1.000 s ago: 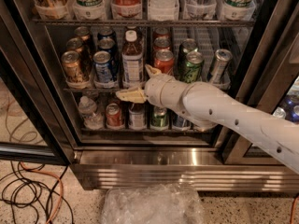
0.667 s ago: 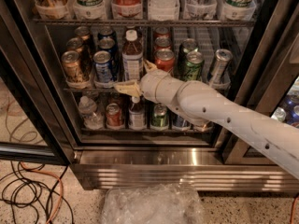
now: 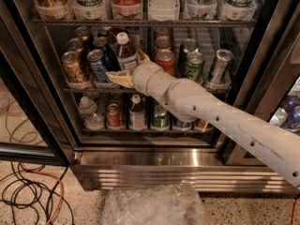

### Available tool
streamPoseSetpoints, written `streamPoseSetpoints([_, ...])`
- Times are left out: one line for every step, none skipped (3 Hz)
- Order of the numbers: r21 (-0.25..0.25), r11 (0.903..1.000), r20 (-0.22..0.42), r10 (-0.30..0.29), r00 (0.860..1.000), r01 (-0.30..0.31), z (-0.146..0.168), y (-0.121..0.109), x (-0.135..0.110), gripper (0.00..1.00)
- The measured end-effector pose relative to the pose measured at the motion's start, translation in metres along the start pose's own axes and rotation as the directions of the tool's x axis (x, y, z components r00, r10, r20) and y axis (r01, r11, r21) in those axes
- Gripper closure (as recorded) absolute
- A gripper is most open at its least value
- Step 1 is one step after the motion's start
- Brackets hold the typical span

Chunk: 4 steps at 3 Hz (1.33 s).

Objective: Pick blue plastic bottle from middle shelf of fridge

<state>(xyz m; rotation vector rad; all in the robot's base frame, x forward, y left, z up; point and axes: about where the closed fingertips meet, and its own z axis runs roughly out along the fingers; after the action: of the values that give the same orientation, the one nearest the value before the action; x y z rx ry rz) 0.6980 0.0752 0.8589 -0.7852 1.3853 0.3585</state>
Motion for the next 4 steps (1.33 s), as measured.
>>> streamPoseSetpoints([0.001, 1.0000, 0.001, 0.000, 1.000, 0.000, -0.002, -0.001, 0.000, 0.76])
streamPoseSetpoints([0.001, 1.0000, 0.001, 0.000, 1.000, 0.000, -0.002, -0.001, 0.000, 0.98])
streamPoseSetpoints([-0.011, 0.9999, -0.008, 0.011, 1.000, -0.011, -0.001, 0.002, 0.000, 1.00])
streamPoseSetpoints([-0.047, 0.9987, -0.003, -0.018, 1.000, 0.018, -0.001, -0.010, -0.026, 1.00])
